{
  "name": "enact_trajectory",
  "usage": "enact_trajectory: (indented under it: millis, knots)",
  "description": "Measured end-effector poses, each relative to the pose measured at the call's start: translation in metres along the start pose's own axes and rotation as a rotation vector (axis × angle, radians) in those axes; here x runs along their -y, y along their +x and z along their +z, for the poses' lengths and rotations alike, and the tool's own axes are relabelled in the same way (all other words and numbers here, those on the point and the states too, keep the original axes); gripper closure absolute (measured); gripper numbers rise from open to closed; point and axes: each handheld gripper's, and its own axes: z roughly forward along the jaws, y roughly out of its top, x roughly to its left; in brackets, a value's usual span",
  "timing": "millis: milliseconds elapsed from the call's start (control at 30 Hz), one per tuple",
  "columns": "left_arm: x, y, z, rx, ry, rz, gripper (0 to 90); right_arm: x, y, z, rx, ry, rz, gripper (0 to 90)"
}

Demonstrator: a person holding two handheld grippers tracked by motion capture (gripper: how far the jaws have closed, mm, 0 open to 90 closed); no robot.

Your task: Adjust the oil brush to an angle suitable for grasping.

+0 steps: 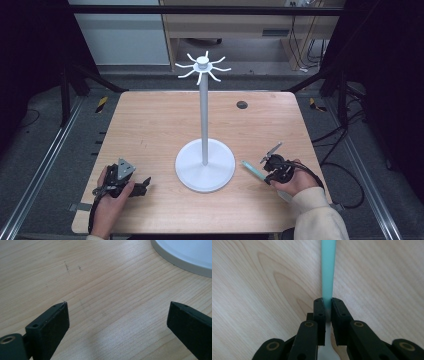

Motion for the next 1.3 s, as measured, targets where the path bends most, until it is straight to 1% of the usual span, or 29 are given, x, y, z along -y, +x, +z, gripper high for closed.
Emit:
enact_trajectory:
  millis: [100, 233, 333, 367, 433, 533, 633, 733, 800, 900, 1000, 1167, 1233, 1300]
  knots:
    - [0.0, 0.0, 0.0, -0.001, -0.002, -0.001, 3.8, -0.004, 0.001, -0.01, -0.004, -0.067, 0.001, 82.6]
    - [0.0, 0.001, -0.001, -0.002, -0.002, -0.003, 3.7, -0.016, 0.002, -0.027, 0.004, -0.183, 0.013, 82.6]
    - [0.001, 0.001, -0.001, 0.0, -0.003, -0.005, 3.7, -0.027, 0.004, -0.04, -0.025, -0.269, 0.011, 82.6]
    - [0.001, 0.001, -0.001, 0.0, -0.003, -0.004, 3.7, -0.031, 0.004, -0.045, -0.019, -0.291, 0.01, 82.6]
    - [0.001, 0.001, -0.001, -0.001, -0.004, -0.008, 3.6, -0.038, 0.003, -0.052, 0.0, -0.316, 0.015, 82.6]
    - [0.002, 0.002, -0.001, -0.002, -0.002, -0.01, 3.6, -0.045, 0.0, -0.063, -0.006, -0.382, 0.033, 82.6]
    - [0.002, 0.001, -0.001, -0.003, -0.003, -0.008, 3.5, -0.046, -0.003, -0.065, 0.008, -0.415, 0.051, 82.6]
    - [0.001, 0.001, -0.001, -0.002, -0.007, -0.012, 3.4, -0.042, -0.005, -0.066, 0.028, -0.442, 0.077, 82.6]
    - [0.001, 0.001, -0.001, 0.0, -0.005, -0.012, 3.5, -0.039, -0.006, -0.063, 0.043, -0.466, 0.085, 82.6]
    - [0.001, 0.001, -0.002, 0.0, -0.009, -0.014, 3.5, -0.037, -0.004, -0.059, 0.055, -0.505, 0.114, 82.6]
    - [0.001, 0.002, -0.002, -0.002, -0.017, -0.019, 3.5, -0.038, 0.001, -0.059, 0.075, -0.544, 0.118, 82.6]
    - [0.0, 0.002, -0.002, 0.002, -0.022, -0.02, 3.5, -0.04, 0.012, -0.067, 0.111, -0.631, 0.114, 82.6]
    - [0.0, 0.001, -0.002, 0.005, -0.018, -0.017, 3.5, -0.04, 0.015, -0.072, 0.107, -0.67, 0.124, 82.6]
    - [0.0, 0.001, -0.002, 0.006, -0.017, -0.014, 3.5, -0.042, 0.018, -0.076, 0.102, -0.698, 0.125, 82.6]
